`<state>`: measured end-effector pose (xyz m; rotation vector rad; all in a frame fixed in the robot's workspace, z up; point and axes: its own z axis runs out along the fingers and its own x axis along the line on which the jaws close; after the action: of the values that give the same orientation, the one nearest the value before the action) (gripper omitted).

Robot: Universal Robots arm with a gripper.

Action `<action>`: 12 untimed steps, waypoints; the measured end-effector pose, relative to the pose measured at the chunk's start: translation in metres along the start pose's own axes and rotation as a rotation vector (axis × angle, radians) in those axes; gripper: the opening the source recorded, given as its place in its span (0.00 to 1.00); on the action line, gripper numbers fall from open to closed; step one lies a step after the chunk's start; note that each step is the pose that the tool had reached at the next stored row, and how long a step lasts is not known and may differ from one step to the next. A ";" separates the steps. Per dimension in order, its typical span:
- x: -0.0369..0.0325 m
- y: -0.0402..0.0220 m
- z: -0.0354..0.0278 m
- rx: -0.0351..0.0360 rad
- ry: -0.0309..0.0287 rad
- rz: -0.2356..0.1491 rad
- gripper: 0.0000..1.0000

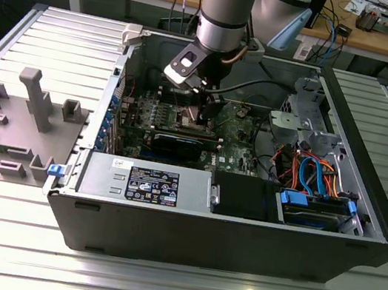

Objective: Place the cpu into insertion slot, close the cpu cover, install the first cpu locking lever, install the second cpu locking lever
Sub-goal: 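Place the cpu into insertion slot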

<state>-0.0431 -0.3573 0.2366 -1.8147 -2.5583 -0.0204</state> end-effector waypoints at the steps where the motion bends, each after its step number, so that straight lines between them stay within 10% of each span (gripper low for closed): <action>1: 0.0000 0.0000 0.0001 -0.0001 0.0000 0.003 0.55; 12: 0.0000 0.0000 0.0006 -0.0002 -0.0001 0.017 0.55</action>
<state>-0.0432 -0.3573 0.2360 -1.8366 -2.5428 -0.0205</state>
